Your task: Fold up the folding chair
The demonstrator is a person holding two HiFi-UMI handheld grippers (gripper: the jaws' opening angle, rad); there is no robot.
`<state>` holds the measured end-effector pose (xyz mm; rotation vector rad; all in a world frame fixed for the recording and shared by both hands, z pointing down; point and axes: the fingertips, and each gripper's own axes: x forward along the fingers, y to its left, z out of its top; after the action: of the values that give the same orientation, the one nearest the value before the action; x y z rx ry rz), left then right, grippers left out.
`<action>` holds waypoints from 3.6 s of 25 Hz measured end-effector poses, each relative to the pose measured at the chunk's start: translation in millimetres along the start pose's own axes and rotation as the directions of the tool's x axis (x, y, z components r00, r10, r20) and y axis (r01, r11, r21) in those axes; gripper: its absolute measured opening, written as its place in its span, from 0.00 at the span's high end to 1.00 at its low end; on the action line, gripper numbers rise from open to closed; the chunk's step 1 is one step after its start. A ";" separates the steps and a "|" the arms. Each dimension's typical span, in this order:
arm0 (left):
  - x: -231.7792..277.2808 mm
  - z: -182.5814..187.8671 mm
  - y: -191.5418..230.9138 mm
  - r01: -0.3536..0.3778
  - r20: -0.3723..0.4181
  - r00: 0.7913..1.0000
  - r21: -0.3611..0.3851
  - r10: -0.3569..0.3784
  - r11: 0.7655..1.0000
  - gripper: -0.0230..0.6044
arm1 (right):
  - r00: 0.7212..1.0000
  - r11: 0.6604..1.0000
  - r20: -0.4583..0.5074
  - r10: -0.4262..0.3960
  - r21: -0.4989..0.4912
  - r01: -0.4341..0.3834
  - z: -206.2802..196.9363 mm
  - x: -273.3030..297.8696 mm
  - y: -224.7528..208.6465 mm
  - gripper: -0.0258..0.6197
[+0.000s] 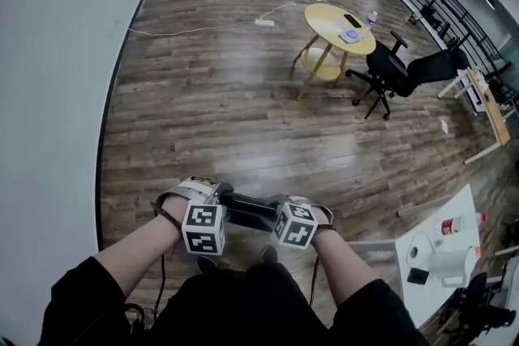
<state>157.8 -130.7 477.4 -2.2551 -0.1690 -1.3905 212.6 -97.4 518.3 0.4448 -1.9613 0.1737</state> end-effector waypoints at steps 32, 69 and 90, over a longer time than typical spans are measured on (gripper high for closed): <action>74.5 0.5 15.6 0.255 -0.184 0.950 -0.009 -0.252 0.967 0.89 | 0.997 0.996 -0.033 0.073 -0.053 -0.075 -2.1 3.9 -36.1 0.86; -117.9 -182.2 -153.9 -0.029 -0.201 0.959 -0.771 -0.201 0.636 0.87 | 0.876 0.491 -0.297 0.381 -0.737 -0.464 250.4 64.8 119.8 0.88; -282.4 -318.5 -345.8 -0.293 -0.329 0.931 -0.932 -0.160 0.212 0.87 | 0.816 0.018 -0.423 0.394 -0.884 -0.467 452.7 112.7 327.2 0.88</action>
<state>-353.9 66.2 464.9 -2.6972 1.3820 -2.2108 -338.4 33.5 454.7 -1.0987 -1.6285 -0.7309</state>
